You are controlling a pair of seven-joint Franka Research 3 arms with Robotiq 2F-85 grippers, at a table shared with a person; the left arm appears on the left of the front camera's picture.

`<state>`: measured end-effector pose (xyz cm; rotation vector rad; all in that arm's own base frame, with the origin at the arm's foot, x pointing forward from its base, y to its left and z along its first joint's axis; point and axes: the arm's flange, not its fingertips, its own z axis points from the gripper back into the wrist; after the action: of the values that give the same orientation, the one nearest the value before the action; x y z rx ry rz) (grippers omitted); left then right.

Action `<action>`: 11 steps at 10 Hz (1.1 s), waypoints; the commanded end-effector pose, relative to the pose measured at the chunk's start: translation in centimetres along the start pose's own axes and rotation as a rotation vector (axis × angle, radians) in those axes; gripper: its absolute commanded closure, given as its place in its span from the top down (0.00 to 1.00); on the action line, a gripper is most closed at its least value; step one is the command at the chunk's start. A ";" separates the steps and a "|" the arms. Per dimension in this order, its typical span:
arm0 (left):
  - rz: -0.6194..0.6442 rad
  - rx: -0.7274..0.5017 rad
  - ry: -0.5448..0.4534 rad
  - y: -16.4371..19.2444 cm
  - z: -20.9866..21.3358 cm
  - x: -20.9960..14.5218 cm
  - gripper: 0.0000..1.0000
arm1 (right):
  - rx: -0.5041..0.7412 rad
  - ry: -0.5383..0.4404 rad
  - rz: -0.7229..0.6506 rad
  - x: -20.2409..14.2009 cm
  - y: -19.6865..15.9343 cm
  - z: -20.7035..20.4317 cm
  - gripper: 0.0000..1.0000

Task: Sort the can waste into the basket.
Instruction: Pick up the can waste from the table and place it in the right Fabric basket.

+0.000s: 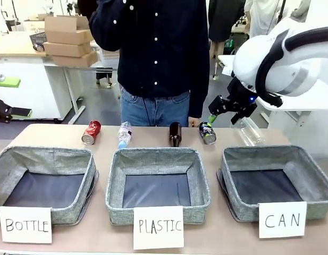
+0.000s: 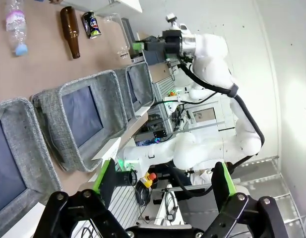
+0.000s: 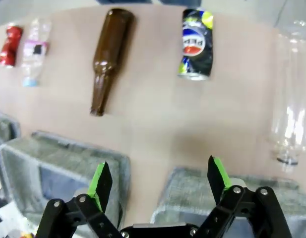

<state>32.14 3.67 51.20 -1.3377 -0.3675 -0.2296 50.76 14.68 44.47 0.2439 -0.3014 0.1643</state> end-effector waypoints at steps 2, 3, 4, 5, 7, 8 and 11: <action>-0.024 -0.022 -0.009 -0.2 0.0 0.2 1.00 | -0.080 0.061 0.036 9.0 0.8 -5.7 1.00; -0.024 -0.022 -0.009 -0.2 0.0 0.2 1.00 | -0.139 0.088 -0.010 11.0 0.1 -7.9 1.00; -0.024 -0.022 -0.009 -0.2 0.0 0.2 1.00 | -0.154 0.105 -0.024 12.5 -0.6 -10.5 1.00; -0.024 -0.022 -0.009 -0.2 0.0 0.2 1.00 | -0.157 0.109 -0.013 12.9 -1.0 -12.1 1.00; -0.024 -0.022 -0.009 -0.2 0.0 0.2 1.00 | -0.156 0.153 0.000 13.6 -2.1 -14.9 1.00; -0.024 -0.022 -0.009 -0.2 0.0 0.2 1.00 | -0.171 0.172 -0.022 13.9 -2.9 -16.2 1.00; -0.024 -0.022 -0.009 -0.2 0.0 0.2 1.00 | -0.209 0.196 -0.044 13.6 -3.8 -17.6 1.00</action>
<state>32.15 3.74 51.20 -1.3388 -0.3683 -0.2298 68.52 16.61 30.91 0.0673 -0.1167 0.1365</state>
